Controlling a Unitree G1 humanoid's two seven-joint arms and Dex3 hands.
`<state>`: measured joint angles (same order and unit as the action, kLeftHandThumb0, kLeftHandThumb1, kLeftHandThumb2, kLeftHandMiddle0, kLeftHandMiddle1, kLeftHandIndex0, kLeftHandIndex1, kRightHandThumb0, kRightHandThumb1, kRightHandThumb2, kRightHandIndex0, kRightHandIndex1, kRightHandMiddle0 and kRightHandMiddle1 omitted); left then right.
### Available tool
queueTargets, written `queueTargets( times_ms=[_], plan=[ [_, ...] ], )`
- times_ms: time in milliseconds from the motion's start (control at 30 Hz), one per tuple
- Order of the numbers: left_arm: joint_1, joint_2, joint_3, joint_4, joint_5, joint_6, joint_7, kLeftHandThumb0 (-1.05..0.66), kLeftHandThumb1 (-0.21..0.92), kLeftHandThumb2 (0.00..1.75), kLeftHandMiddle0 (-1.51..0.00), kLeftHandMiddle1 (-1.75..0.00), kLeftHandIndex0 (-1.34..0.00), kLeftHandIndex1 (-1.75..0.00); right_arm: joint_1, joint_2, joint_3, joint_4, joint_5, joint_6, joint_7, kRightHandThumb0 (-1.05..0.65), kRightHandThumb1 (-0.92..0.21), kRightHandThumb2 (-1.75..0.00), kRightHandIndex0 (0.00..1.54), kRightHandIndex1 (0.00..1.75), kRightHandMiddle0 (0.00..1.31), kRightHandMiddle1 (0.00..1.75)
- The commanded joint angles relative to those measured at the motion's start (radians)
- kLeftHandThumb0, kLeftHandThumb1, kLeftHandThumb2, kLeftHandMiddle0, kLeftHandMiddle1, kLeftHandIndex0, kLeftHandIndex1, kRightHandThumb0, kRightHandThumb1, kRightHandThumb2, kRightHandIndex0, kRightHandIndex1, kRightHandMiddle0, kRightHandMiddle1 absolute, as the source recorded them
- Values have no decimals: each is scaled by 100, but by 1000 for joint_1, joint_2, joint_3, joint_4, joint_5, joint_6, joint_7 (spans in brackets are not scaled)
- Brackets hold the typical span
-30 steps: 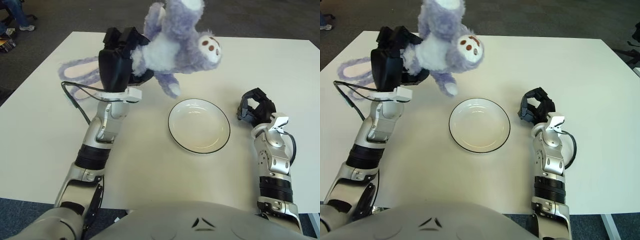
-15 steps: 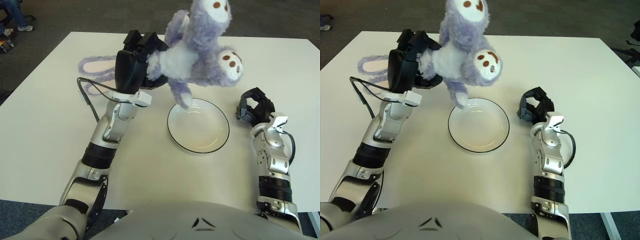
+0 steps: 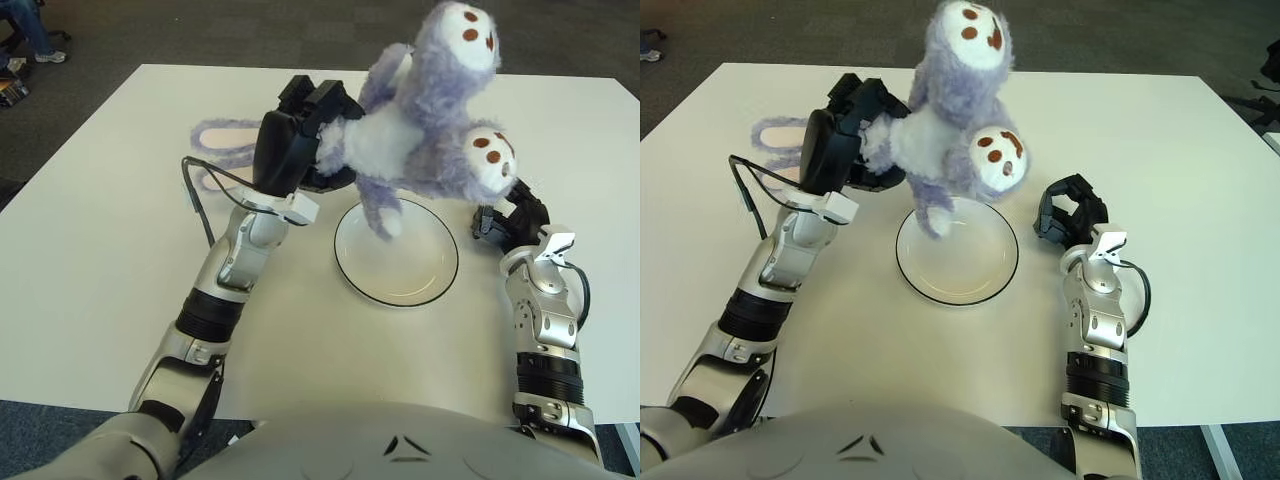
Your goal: Put the doll into the plate.
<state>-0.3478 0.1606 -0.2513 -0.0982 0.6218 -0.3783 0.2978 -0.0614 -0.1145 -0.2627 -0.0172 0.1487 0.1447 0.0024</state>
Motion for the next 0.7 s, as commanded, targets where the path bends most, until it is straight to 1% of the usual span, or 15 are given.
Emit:
queueTargets(
  times_ms=[0,100,300,433,667],
  plan=[
    [10,-7,-11,-9,4,-5,-14,55,13,154,-76,-175,-97,-175,36,15,7,37,14,41,5,-46,-39,-123,121,175,56,175],
    [16,-7,-15,-17,11,-2,-28,54,13,154,-76,-175,-97,-175,37,16,6,37,16,40,7,-46,-39,-123,121,175,56,175],
    [33,8,-21,-45,28,28,-94,54,15,152,-75,-175,-95,-175,37,22,7,34,15,40,4,-46,-39,-123,122,175,56,175],
    [40,1,-26,-45,18,36,-115,53,16,151,-74,-175,-94,-175,37,25,7,31,16,42,3,-46,-39,-123,121,175,56,175],
    [46,-21,-37,-37,10,34,-121,52,18,148,-72,-175,-92,-175,38,27,7,25,19,46,5,-46,-39,-123,121,175,56,175]
  ],
)
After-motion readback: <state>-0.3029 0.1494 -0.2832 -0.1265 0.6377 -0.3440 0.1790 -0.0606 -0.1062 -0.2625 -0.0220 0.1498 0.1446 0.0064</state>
